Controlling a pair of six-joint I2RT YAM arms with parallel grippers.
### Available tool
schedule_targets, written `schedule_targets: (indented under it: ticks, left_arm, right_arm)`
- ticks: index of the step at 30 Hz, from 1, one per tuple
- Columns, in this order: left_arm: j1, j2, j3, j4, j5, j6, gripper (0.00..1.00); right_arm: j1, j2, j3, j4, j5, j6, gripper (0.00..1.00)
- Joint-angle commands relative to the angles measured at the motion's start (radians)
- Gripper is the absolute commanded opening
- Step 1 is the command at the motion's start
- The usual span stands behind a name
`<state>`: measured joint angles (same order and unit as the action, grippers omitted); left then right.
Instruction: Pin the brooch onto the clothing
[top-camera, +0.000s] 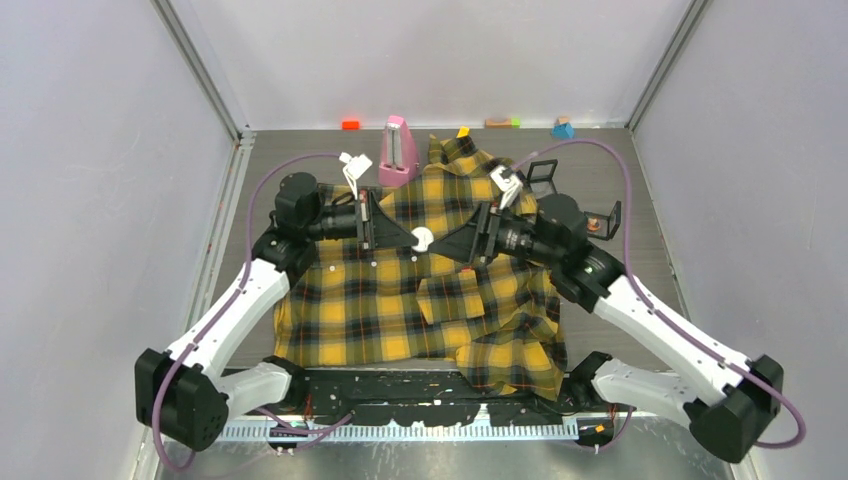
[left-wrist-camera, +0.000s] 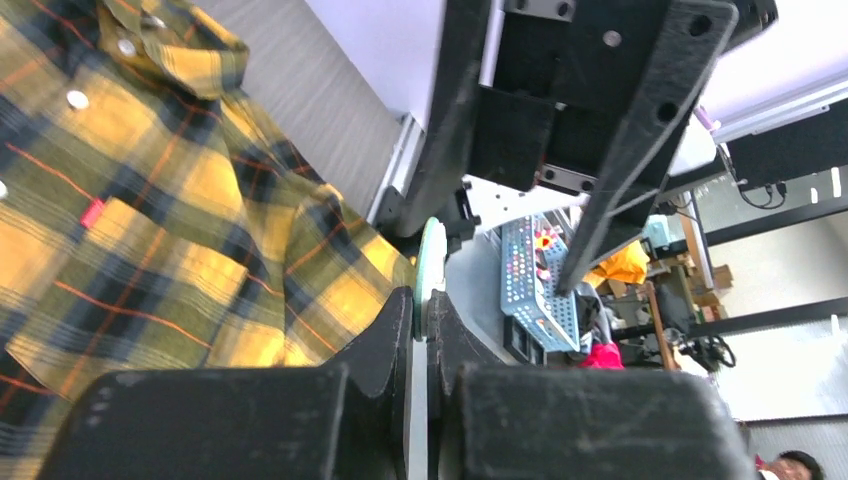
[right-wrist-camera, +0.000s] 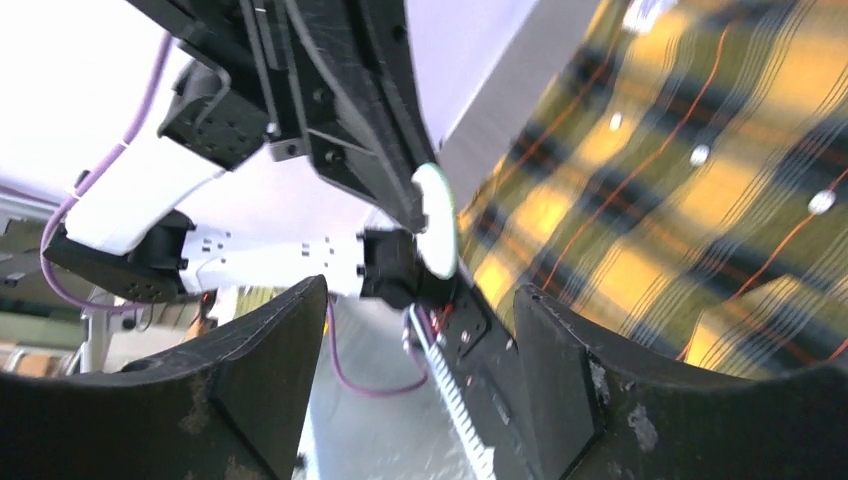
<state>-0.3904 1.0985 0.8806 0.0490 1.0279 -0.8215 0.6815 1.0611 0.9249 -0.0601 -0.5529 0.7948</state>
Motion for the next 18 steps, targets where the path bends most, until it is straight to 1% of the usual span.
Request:
schedule_targets:
  ticks: [1, 5, 9, 12, 15, 18]
  left_arm:
    - [0.002, 0.038, 0.055, 0.075, -0.045, 0.032, 0.00]
    - [0.002, -0.001, -0.012, 0.130, -0.088, 0.097, 0.00]
    - [0.005, -0.063, -0.038, 0.094, -0.103, 0.150, 0.00]
    - [0.005, -0.067, -0.058, 0.127, -0.093, 0.132, 0.00]
    - [0.005, -0.050, -0.074, 0.206, -0.060, 0.076, 0.00]
    - [0.005, -0.041, -0.075, 0.218, -0.043, 0.061, 0.00]
  right_arm:
    - [-0.005, -0.123, -0.109, 0.279, 0.195, -0.002, 0.74]
    - [-0.005, -0.208, -0.263, 0.456, 0.285, 0.028, 0.76]
    - [-0.004, -0.275, -0.345, 0.494, 0.277, 0.035, 0.77]
    - [-0.004, -0.286, -0.388, 0.563, 0.267, 0.065, 0.76]
    - [-0.001, -0.257, -0.409, 0.636, 0.253, 0.096, 0.72]
    - [0.020, -0.208, -0.401, 0.705, 0.230, 0.113, 0.66]
